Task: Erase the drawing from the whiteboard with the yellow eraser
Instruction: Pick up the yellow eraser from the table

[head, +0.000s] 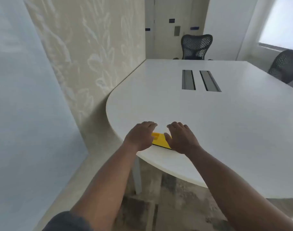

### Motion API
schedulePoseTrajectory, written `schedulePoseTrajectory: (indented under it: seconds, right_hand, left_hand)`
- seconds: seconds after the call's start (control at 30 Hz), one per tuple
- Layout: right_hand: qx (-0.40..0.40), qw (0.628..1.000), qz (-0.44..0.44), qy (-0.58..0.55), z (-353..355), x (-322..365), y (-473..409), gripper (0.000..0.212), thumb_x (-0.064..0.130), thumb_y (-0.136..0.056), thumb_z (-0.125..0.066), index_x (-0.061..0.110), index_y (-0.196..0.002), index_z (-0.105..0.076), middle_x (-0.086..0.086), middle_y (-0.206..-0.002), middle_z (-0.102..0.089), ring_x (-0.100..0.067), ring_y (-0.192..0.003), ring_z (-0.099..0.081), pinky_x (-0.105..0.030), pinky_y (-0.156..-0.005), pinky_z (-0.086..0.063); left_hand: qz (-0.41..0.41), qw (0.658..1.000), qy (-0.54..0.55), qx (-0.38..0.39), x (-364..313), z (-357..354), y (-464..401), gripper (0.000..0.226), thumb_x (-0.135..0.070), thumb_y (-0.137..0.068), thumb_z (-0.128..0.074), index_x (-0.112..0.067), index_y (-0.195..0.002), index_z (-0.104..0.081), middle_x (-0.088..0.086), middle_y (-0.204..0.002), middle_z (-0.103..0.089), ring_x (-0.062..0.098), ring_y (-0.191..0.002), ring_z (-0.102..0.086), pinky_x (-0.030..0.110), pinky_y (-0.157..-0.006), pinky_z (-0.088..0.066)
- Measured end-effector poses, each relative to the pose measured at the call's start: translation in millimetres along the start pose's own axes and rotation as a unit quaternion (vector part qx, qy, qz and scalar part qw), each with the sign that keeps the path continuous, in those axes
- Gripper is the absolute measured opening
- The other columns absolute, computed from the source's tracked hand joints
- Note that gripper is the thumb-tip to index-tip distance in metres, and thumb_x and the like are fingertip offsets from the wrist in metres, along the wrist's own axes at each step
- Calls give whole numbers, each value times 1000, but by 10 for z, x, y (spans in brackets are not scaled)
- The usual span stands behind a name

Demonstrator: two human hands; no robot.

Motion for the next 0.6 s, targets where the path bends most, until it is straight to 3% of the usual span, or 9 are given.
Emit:
schedulePoseTrajectory:
  seconds: [0.17, 0.3, 0.47, 0.6]
  right_hand:
    - [64, 998, -5, -20, -388, -336, 100, 51, 48, -99, -41, 12, -134, -49, -5, -129, -56, -24, -120, -51, -36, -101, -38]
    - [80, 996, 22, -24, -513, -357, 74, 51, 52, -96, -45, 14, -130, -49, -3, -122, -58, -22, -111, -54, -34, -97, -40]
    - [67, 997, 41, -21, -503, -321, 5, 51, 51, -93, -51, 14, -128, -49, -4, -117, -59, -23, -106, -56, -35, -94, -42]
    - [19, 998, 63, -20, -240, -23, -146, 59, 52, -90, -55, 14, -134, -45, -4, -121, -60, -24, -108, -58, -36, -94, -43]
  left_hand:
    - [-2, 993, -25, 112, -97, -569, -332, 72, -33, -95, -59, -14, -156, -25, 3, -165, -27, 20, -152, -26, 38, -122, -26]
    - [39, 989, -8, 141, -71, -727, -420, 64, -27, -92, -61, -14, -149, -37, 7, -153, -45, 30, -137, -46, 43, -111, -41]
    - [30, 994, -18, 101, -57, -618, -422, 52, -23, -88, -65, -13, -136, -49, 9, -133, -58, 30, -119, -55, 41, -96, -47]
    - [39, 997, -59, 28, 72, -228, -261, 59, -24, -87, -70, -11, -140, -47, 8, -137, -57, 27, -127, -52, 38, -108, -39]
Point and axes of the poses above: each hand's wrist, its own y-axis away from the middle knuckle, its own z-axis out of the back of the hand, x = y × z, the point moved 7 cm from there along -y, towards the middle knuckle
